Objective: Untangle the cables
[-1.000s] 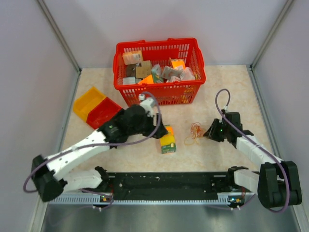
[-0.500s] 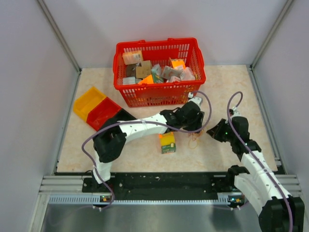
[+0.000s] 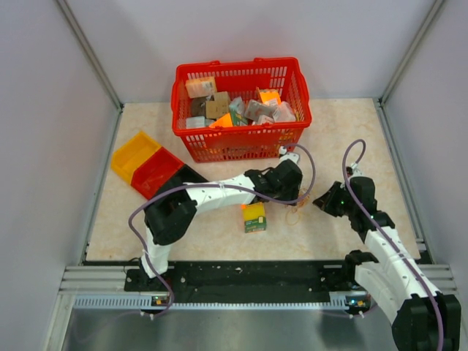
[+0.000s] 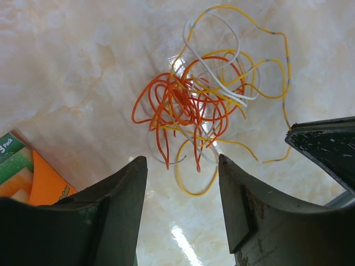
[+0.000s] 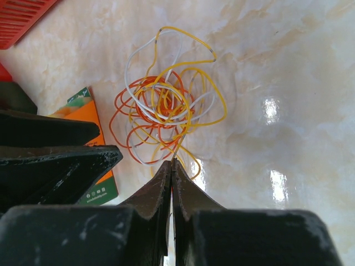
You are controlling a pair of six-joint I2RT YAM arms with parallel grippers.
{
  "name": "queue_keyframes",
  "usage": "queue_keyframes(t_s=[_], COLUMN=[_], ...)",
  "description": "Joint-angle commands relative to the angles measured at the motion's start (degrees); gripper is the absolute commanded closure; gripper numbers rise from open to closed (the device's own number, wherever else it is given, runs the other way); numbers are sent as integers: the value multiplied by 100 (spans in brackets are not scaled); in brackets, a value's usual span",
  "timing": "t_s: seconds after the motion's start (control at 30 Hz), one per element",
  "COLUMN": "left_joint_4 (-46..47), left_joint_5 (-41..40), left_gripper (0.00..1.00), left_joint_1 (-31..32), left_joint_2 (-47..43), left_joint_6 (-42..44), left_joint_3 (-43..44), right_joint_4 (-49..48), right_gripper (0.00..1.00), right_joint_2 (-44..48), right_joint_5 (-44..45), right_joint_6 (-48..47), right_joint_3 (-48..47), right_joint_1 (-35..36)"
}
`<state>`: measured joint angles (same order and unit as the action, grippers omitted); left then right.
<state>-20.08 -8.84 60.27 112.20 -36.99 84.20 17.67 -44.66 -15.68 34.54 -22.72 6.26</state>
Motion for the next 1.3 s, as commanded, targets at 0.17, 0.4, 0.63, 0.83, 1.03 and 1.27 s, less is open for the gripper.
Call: queue_keyframes(t_s=[0.17,0.4,0.63,0.83,1.03,1.27], left_joint_4=[-75,-225,-76,-40,-75,-268], left_joint_5=[-355,-584,-548,-540,-373,-443], left_gripper=[51,70,43,50,61,80], left_joint_1=[-15,-24,-42,-138,-174,-174], left_joint_2=[460,434,-5,-76,301,504], left_joint_6=[17,148,175,131,70,175], left_joint_3=[333,474,141,114,228,465], right_joint_4=[-44,-53,-18,-27,-18,-27], right_gripper=[100,100,100,100,100,100], right_joint_2=[-69,-95,-69,-77,-86,-113], right_joint_5=[-23,-102,-172,-198,-225,-181], right_joint_6=[-132,-150,-167,-176,-185,-203], right_joint_3=[-22,-48,-31,-22,-4,22], right_joint_1=[33,33,33,33,33,33])
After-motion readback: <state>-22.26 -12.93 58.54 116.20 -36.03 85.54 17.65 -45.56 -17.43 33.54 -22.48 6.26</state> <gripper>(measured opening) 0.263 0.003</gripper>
